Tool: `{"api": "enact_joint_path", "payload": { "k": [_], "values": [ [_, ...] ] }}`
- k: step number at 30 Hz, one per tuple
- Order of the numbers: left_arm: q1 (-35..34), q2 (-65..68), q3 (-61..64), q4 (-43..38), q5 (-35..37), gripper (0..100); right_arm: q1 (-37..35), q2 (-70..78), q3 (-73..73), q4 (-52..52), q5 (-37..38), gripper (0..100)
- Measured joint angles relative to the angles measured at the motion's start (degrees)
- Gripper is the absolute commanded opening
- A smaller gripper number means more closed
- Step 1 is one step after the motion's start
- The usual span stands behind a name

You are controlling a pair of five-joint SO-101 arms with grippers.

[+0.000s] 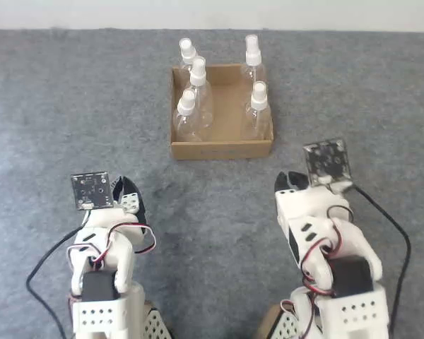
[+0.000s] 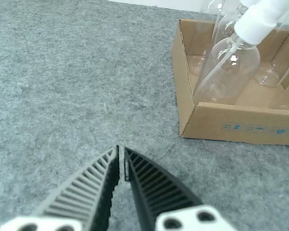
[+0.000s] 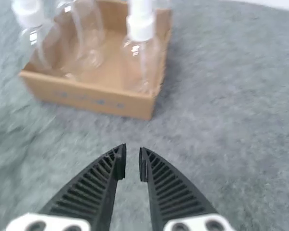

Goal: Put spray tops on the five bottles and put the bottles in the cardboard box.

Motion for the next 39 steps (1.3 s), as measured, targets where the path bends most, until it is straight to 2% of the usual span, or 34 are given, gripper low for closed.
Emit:
{"api": "enact_joint_path", "payload": {
  "k": [3,15,21,39],
  "values": [
    [0.0,0.0,0.0,0.0,0.0,1,2.2,-3.78,4.84,-2.81,0.0,0.6],
    [-0.09,0.0,0.0,0.0,0.0,1,2.73,-15.12,23.12,-12.75,0.0,0.6],
    [0.0,0.0,0.0,0.0,0.0,1,2.73,-24.18,30.59,-13.98,0.0,0.6],
    [-0.09,0.0,0.0,0.0,0.0,1,2.73,-24.88,32.88,-14.51,0.0,0.6]
  ]
}}
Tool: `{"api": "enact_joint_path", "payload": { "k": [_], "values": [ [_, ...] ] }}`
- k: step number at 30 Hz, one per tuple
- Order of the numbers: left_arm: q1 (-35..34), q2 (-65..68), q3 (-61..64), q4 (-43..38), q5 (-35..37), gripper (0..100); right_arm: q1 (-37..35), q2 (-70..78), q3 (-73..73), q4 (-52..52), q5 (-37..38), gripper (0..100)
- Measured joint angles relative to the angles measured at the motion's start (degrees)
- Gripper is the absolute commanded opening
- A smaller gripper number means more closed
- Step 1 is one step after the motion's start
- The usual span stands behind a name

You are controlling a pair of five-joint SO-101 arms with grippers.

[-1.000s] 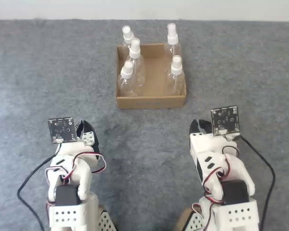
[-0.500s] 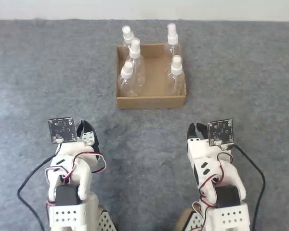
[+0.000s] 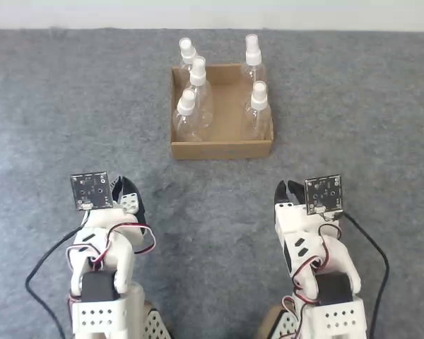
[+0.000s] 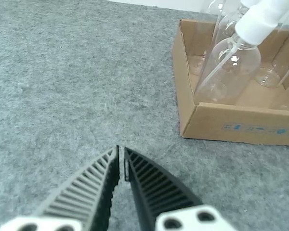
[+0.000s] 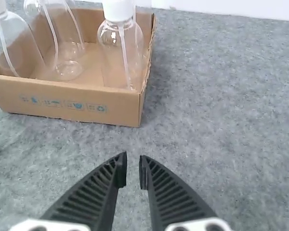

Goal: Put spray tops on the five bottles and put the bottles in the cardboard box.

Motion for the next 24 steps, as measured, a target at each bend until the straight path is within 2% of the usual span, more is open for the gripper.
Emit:
{"api": "enact_joint_path", "payload": {
  "k": [13,20,24],
  "values": [
    [0.0,0.0,0.0,0.35,0.0,1,0.0,0.0,0.09,17.93,0.0,0.6],
    [0.09,0.0,0.0,8.09,0.0,1,0.0,0.0,0.09,27.34,0.0,0.6],
    [0.0,0.0,0.0,13.63,0.0,1,0.0,0.0,0.09,28.92,0.0,0.6]
  ]
}}
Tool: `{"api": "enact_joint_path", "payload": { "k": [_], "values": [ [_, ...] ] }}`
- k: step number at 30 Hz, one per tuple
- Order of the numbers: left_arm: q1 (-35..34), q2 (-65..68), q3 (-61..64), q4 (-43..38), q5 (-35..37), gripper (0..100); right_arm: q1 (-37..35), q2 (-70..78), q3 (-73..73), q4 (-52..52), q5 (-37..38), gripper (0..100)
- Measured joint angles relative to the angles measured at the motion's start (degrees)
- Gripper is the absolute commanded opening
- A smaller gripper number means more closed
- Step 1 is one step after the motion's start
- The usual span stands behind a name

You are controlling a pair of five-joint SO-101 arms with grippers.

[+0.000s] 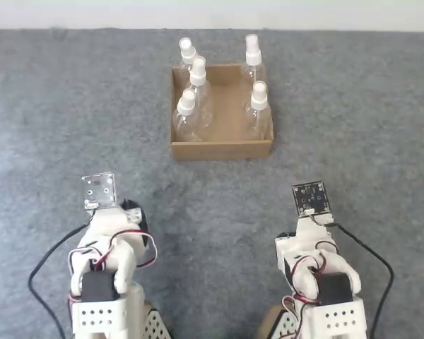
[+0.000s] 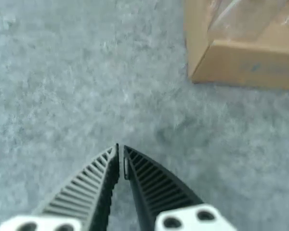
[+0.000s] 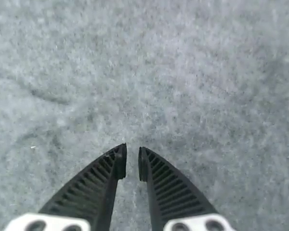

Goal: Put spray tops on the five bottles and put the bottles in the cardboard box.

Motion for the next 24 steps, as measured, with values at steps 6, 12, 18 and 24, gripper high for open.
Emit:
{"api": "enact_joint_path", "payload": {
  "k": [6,12,18,24],
  "values": [
    [-0.18,0.0,0.0,7.56,0.0,1,0.0,0.0,0.0,0.0,0.09,0.6],
    [-0.09,0.0,0.0,7.82,0.0,1,0.0,0.0,0.0,0.0,0.09,0.6],
    [0.0,0.0,0.0,7.82,0.0,1,0.0,0.0,0.0,0.0,0.09,0.6],
    [-0.09,0.0,0.0,7.82,0.0,1,0.0,0.0,0.0,0.0,0.09,0.6]
  ]
}}
